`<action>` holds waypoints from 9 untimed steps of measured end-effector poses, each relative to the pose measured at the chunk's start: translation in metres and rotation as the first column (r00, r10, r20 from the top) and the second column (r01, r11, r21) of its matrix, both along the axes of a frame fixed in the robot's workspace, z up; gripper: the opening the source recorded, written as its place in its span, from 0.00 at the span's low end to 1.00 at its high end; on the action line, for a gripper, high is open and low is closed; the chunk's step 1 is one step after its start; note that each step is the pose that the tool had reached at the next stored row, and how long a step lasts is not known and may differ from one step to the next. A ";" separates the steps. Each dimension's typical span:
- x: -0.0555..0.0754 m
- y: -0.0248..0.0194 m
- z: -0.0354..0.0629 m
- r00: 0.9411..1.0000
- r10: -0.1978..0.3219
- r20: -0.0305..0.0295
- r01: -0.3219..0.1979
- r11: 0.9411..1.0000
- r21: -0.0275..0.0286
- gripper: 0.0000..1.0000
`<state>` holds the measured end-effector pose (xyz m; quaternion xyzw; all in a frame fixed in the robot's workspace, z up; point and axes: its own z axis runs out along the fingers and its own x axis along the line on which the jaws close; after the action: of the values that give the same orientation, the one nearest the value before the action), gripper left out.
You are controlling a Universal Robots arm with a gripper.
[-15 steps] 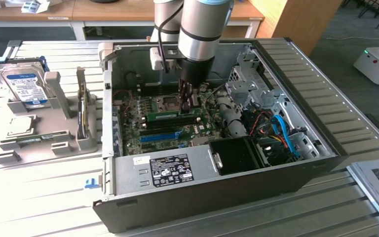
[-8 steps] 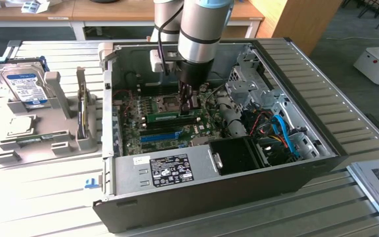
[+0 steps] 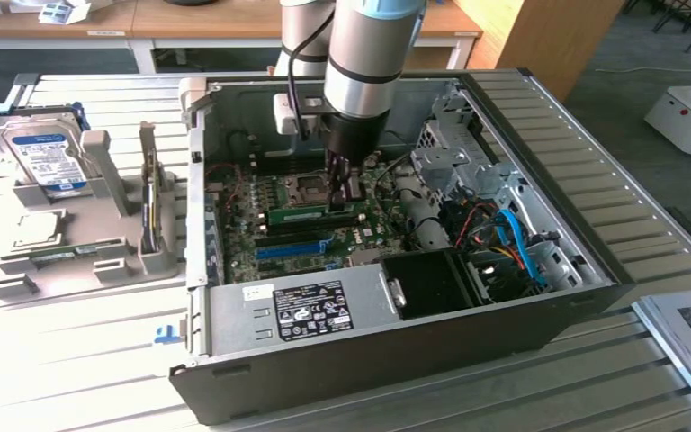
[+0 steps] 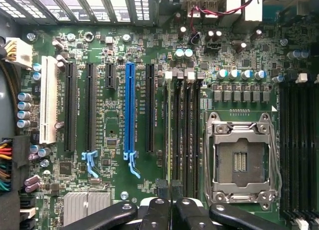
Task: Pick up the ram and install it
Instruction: 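Insert the ram into the slot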
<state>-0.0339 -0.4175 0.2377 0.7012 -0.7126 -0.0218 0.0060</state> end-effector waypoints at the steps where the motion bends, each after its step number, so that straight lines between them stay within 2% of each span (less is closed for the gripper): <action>1: 0.000 0.0000 -0.0007 1.000 0.000 0.000 0.000 1.000 0.000 0.12; 9: -0.001 0.0000 -0.0011 1.000 0.000 0.000 0.000 1.000 0.000 0.12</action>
<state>-0.0347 -0.4175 0.2366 0.7012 -0.7126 -0.0218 0.0059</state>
